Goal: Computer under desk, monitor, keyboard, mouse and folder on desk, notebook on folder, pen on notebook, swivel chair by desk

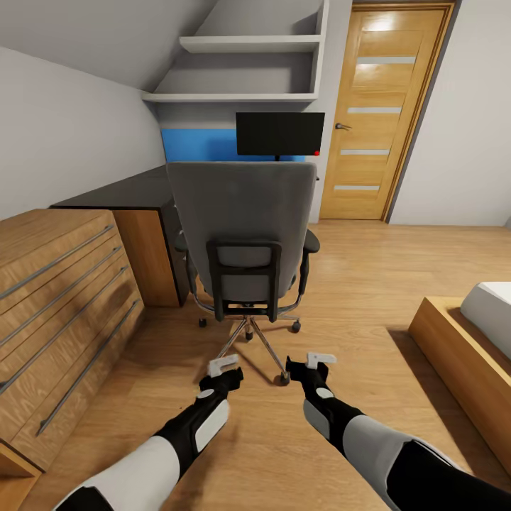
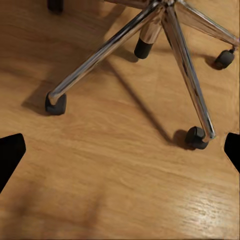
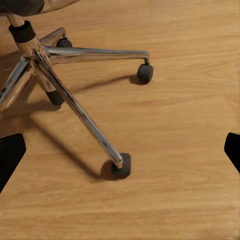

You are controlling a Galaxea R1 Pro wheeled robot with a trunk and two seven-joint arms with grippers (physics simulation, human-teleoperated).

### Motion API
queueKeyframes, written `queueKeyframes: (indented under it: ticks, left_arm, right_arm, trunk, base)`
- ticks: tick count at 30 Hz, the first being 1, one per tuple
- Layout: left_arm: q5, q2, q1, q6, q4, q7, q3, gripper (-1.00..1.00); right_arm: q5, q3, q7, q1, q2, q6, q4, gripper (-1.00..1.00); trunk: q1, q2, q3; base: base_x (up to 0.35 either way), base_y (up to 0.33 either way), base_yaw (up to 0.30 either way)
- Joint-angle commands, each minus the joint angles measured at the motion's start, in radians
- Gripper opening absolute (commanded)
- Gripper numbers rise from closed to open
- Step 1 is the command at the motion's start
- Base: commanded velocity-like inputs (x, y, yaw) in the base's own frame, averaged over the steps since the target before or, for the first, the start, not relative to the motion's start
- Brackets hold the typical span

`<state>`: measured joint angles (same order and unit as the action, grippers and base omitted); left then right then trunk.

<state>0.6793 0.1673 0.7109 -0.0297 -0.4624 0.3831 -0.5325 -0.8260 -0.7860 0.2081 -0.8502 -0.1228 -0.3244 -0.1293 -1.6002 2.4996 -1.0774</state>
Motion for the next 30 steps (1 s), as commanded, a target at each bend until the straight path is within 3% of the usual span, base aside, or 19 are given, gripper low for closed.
queueKeyframes:
  ticks: [1,9,19,30]
  left_arm:
    - [0.009,-0.009,0.001,0.04,-0.045,0.008,-0.008,1.0]
    - [0.0,-0.029,0.001,0.113,-0.117,0.007,-0.014,1.0]
    - [-0.009,-0.046,0.001,0.123,-0.129,0.009,-0.021,1.0]
    - [-0.009,-0.06,0.001,0.122,-0.13,0.01,-0.023,1.0]
  right_arm:
    - [-0.006,-0.008,0.011,-0.002,-0.003,0.02,-0.016,1.0]
    - [-0.003,-0.009,0.02,-0.003,-0.009,0.032,-0.059,1.0]
    - [-0.002,-0.01,0.022,-0.002,-0.008,-0.11,-0.045,1.0]
    - [0.007,-0.031,0.02,0.0,-0.011,-0.13,-0.041,1.0]
  trunk:
    - [0.0,0.0,-0.001]
    - [0.0,0.0,-0.001]
    - [0.0,0.0,-0.001]
    - [0.0,0.0,-0.001]
  base:
    - [0.0,0.0,0.0]
    - [0.0,0.0,0.0]
    - [0.007,0.003,0.0]
    - [0.244,0.127,0.0]
